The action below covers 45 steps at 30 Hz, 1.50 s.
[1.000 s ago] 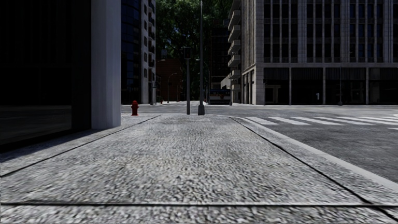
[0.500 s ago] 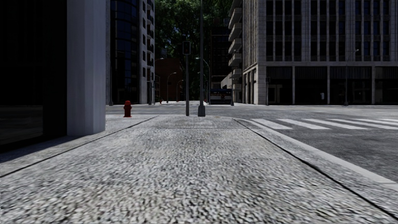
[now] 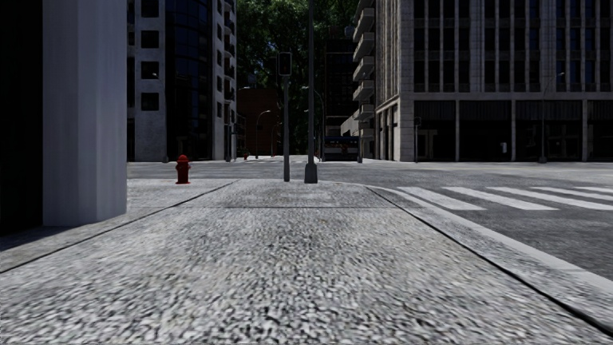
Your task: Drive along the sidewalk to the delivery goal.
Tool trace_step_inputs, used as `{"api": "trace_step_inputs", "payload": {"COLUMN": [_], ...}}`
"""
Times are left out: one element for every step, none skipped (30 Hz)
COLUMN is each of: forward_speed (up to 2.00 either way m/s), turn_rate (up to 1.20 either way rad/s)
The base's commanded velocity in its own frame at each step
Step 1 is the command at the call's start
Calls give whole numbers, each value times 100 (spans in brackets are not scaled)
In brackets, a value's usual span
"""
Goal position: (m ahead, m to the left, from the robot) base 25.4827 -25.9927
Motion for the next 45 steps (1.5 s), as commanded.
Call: {"api": "trace_step_inputs", "payload": {"forward_speed": [200, 200, 200, 200, 200, 200, 200, 200, 200, 200, 200, 200, 200, 200, 200, 200, 200, 200, 200, 200, 200, 200, 200, 200, 200, 200, 200, 200, 200, 200, 200, 193, 193, 187, 184, 181, 179, 179, 178, 174, 168, 167, 167, 166, 166], "turn_rate": [0, 0, 0, 0, 0, 0, 0, 0, 0, 0, 0, 0, 0, 0, 0, 0, 0, 0, 0, 0, 0, 0, 0, 0, -2, -11, -19, -19, -27, -32, -34, -35, -35, -35, -35, -35, -36, -36, -36, -37, -37, -37, -37, -37, -37]}}
